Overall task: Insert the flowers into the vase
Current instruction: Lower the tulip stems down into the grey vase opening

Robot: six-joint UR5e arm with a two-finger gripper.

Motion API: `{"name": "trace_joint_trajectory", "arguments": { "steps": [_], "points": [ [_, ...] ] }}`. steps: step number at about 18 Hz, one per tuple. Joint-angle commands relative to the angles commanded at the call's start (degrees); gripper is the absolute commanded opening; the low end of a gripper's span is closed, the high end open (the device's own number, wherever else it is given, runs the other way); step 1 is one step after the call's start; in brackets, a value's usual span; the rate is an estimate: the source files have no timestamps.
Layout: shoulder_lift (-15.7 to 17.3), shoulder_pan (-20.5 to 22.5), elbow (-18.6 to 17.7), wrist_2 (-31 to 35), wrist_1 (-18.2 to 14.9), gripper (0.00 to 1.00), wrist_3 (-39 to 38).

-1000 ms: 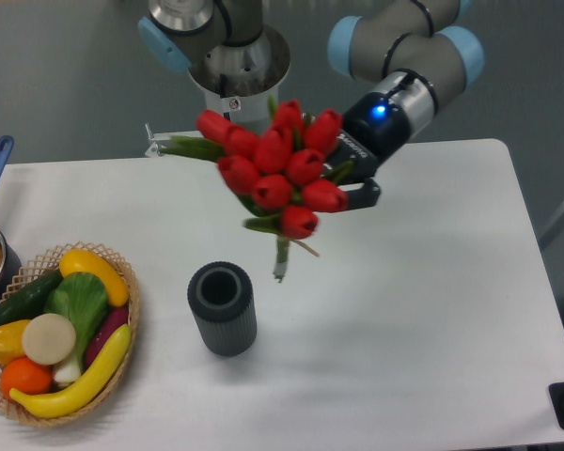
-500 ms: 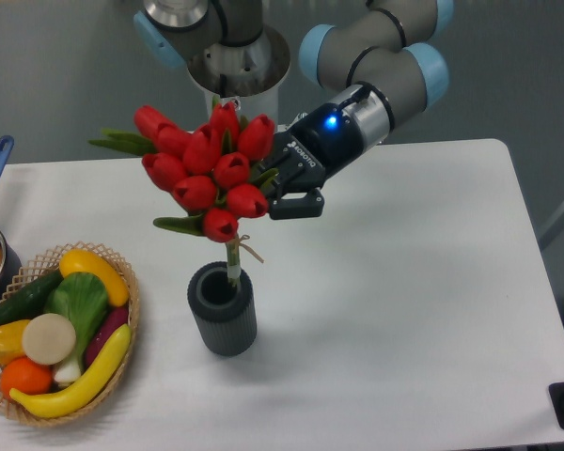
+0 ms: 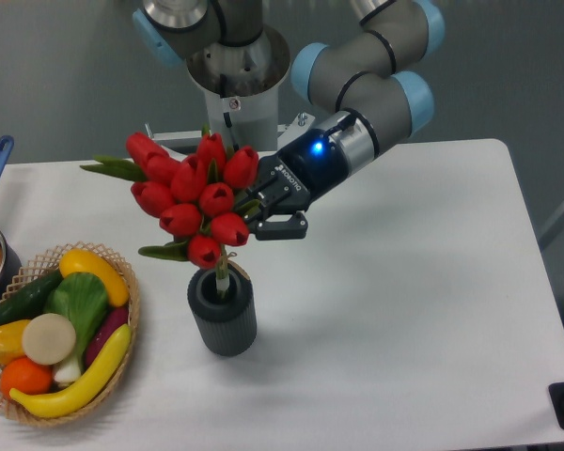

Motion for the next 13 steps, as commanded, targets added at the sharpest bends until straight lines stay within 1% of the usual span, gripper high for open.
{"name": "trace_joint_trajectory", "arguments": {
  "steps": [2,5,13],
  "points": [
    [0.35,0.00,-0.71,0.00,0.00,0.21,0.00],
    [-0.09,-0.09,-1.41,0.09,0.00,0.21,0.44],
    [-3.25,-0.35,-1.68,0.35,0.26,0.22,3.43]
  ]
}}
